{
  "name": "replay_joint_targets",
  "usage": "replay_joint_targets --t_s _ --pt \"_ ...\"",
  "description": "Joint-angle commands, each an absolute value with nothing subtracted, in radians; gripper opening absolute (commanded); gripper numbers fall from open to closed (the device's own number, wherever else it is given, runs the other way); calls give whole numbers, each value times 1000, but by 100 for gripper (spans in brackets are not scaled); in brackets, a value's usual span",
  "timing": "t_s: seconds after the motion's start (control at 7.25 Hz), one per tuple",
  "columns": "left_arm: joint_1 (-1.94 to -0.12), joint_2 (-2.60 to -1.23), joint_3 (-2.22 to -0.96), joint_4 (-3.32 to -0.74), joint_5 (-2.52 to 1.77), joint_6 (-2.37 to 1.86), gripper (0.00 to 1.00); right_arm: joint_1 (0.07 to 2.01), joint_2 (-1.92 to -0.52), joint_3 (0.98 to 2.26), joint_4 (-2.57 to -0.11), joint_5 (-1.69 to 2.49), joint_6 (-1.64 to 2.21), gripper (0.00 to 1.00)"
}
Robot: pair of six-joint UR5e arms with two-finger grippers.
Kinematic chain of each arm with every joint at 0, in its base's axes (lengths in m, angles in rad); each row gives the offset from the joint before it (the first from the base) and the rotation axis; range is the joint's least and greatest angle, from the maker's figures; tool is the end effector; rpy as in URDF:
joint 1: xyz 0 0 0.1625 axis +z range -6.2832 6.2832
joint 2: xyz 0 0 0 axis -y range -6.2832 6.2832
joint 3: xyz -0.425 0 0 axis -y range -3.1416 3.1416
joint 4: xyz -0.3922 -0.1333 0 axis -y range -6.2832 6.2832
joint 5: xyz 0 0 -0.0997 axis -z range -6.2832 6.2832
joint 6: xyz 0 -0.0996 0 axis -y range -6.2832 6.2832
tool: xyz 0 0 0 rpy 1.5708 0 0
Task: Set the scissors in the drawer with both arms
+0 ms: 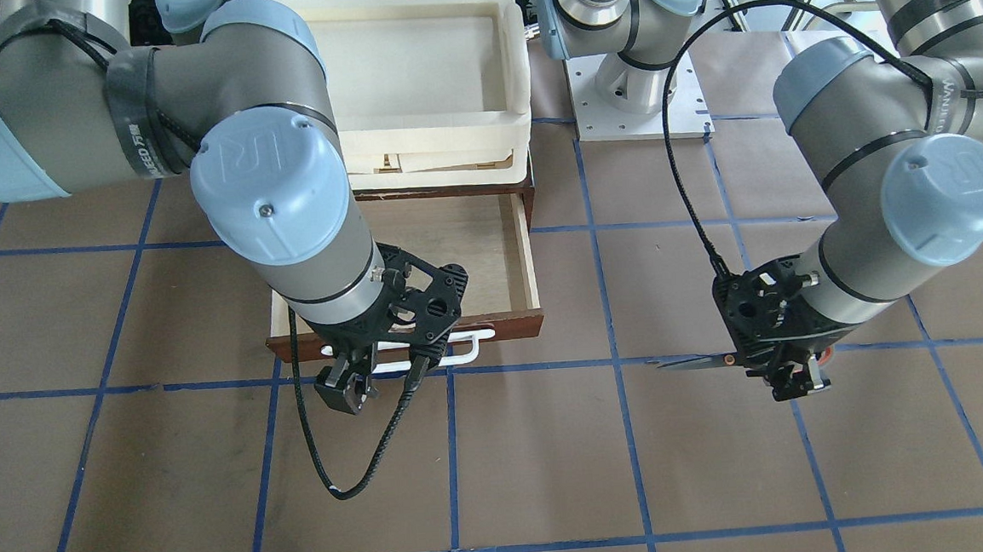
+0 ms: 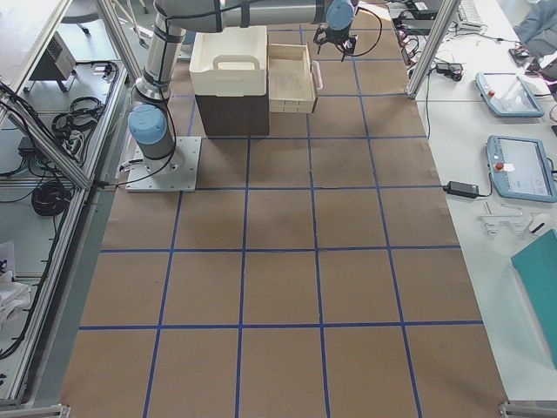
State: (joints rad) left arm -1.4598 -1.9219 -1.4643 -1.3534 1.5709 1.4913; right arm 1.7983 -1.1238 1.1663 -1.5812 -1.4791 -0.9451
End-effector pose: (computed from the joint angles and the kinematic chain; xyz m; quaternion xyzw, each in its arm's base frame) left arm -0.0634 -0.6346 0.3643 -0.6366 -0.7711 -0.0095 0.0097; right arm 0.2903 -0.6226 0.4268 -0.5520 0.8324 -0.0011 0.0485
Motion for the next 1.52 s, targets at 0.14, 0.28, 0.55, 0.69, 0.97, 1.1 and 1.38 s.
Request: replay_joint_targets --t_s 0.14,0.28,0.55,0.69,0.97,1.1,1.38 --pt "-1656 -1872 -1473 -1362 1569 1321 0 1766 -1429 1361 -1534 -1515 -634 100" --pt "-1727 -1864 -1473 -1362 1569 1260 0 1747 -1518 1409 -1534 -1528 -591 100" --pt "-1836 -1859 -1491 -1362 1566 1227 0 1715 -1581 1422 -1542 -1509 -563 100" --pt "-1885 -1864 -1508 -1356 1571 1173 0 1709 -1601 1430 -1540 -1519 -410 100" --pt "-1963 -1871 -1514 -1345 1566 1117 0 1713 -1605 1445 -1545 -1523 -272 100" --pt "-1988 -1888 -1516 -1345 1566 1097 0 1713 -1603 1447 -1552 -1528 -258 100" --pt "-2016 -1885 -1548 -1335 1566 1095 0 1709 -1601 1448 -1554 -1529 -116 100"
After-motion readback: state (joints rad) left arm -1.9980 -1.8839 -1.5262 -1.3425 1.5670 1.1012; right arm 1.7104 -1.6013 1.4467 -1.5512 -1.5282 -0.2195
